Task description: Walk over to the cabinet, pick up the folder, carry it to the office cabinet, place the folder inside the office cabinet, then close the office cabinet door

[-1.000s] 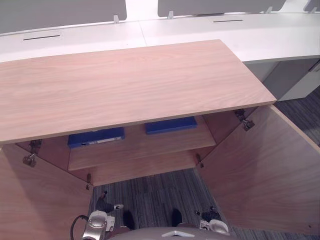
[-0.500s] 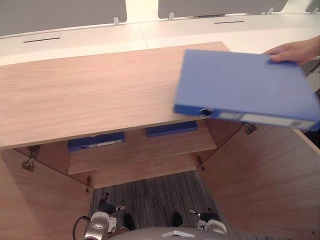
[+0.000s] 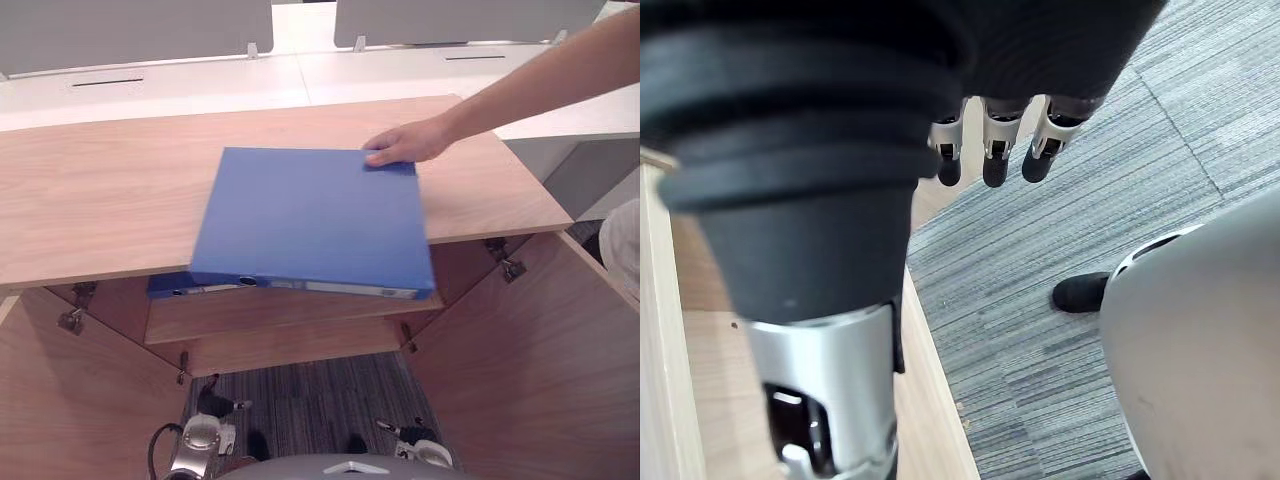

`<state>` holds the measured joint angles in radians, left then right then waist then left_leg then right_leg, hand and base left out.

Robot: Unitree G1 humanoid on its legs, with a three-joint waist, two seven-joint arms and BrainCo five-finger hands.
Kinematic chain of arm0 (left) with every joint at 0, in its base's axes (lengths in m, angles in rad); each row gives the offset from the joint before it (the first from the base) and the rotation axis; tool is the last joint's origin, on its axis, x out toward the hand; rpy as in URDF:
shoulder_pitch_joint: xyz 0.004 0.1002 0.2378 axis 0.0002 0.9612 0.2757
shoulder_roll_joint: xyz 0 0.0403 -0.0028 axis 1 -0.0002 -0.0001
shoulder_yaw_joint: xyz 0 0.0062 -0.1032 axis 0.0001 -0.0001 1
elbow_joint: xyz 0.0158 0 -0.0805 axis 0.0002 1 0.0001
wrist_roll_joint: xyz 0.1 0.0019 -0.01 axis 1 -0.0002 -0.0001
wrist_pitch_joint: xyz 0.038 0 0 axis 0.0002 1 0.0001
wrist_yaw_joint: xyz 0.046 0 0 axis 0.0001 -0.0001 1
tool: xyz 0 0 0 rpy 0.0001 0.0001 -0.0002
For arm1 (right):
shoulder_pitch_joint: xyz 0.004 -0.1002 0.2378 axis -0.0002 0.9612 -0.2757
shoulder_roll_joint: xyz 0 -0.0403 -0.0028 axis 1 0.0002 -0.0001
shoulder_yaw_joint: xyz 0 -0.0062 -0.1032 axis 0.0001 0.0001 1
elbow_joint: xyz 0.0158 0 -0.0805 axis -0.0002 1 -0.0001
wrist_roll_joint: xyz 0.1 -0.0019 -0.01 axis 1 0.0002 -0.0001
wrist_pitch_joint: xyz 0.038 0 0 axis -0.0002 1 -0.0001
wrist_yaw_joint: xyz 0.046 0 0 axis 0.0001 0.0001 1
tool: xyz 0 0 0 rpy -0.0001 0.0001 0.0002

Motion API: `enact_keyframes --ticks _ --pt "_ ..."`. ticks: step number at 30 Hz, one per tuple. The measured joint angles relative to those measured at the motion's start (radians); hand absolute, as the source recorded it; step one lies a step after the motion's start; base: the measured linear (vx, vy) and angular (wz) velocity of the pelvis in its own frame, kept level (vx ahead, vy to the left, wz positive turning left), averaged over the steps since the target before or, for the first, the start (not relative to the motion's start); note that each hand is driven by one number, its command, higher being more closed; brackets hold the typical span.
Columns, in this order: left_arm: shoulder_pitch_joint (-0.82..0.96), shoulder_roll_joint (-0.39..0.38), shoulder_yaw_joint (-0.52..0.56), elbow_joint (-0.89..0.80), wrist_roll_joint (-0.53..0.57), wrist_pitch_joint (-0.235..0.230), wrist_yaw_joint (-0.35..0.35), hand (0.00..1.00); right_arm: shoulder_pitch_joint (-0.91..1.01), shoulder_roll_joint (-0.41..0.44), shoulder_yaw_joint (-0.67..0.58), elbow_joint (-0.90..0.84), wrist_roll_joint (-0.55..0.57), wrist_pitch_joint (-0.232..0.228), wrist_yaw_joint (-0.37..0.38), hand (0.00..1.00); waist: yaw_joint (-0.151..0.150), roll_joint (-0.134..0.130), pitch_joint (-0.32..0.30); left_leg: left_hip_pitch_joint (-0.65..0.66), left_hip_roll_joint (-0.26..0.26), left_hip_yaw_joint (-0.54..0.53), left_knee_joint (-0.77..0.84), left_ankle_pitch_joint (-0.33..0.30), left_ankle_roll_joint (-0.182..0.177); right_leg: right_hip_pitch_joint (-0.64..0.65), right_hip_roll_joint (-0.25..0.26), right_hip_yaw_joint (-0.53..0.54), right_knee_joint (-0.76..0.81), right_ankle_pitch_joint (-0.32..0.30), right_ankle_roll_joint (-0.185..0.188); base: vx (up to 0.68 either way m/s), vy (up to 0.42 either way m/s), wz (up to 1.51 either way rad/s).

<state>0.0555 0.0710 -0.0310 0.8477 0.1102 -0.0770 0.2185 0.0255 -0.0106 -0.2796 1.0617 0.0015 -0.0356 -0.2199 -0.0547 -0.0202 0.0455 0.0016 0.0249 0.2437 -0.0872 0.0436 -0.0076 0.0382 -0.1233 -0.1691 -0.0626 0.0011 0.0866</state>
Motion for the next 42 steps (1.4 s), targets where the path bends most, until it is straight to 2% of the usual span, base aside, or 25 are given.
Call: enact_keyframes --ticks 8,17,26,34,42 --pt "0.001 0.014 -0.012 -0.276 0.0 -0.017 0.019 0.0 0.001 0.0 0.005 0.0 -0.001 -0.001 -0.006 0.0 -0.001 0.001 0.0 0.011 0.0 -0.024 0.0 -0.001 0.001 0.021 0.004 -0.015 -0.002 -0.003 -0.002 0.04 -0.019 0.05" --pt "0.008 0.029 -0.001 -0.465 0.0 -0.032 0.039 0.0 0.002 -0.004 0.044 -0.006 -0.008 -0.003 -0.006 0.0 -0.003 0.003 -0.002 0.024 0.003 -0.045 0.0 -0.001 0.0 0.038 0.005 -0.034 0.007 -0.016 -0.015 -0.03 -0.013 0.04" --pt "0.015 0.029 0.029 -0.537 -0.002 -0.043 0.061 0.0 0.001 -0.002 0.072 -0.022 -0.029 0.001 -0.004 0.0 -0.002 -0.004 -0.001 0.05 0.004 -0.054 0.0 -0.001 0.0 0.068 0.005 -0.039 0.011 -0.022 -0.01 -0.01 -0.01 0.03" --pt "0.019 0.027 0.027 -0.566 -0.109 -0.054 0.059 0.0 0.004 0.002 0.089 -0.023 -0.039 0.002 -0.003 0.0 -0.002 -0.027 -0.01 0.053 0.004 -0.054 0.0 -0.001 0.0 0.071 0.005 -0.039 0.013 -0.019 -0.005 0.0 0.0 0.0" --pt "0.053 0.026 0.022 -0.602 -0.109 -0.055 0.057 0.0 0.003 0.003 0.112 -0.023 -0.048 0.018 -0.002 0.0 0.0 -0.035 -0.005 0.091 0.004 -0.067 0.0 0.002 0.002 0.11 0.004 -0.056 0.025 -0.028 -0.005 -0.02 -0.013 0.05"
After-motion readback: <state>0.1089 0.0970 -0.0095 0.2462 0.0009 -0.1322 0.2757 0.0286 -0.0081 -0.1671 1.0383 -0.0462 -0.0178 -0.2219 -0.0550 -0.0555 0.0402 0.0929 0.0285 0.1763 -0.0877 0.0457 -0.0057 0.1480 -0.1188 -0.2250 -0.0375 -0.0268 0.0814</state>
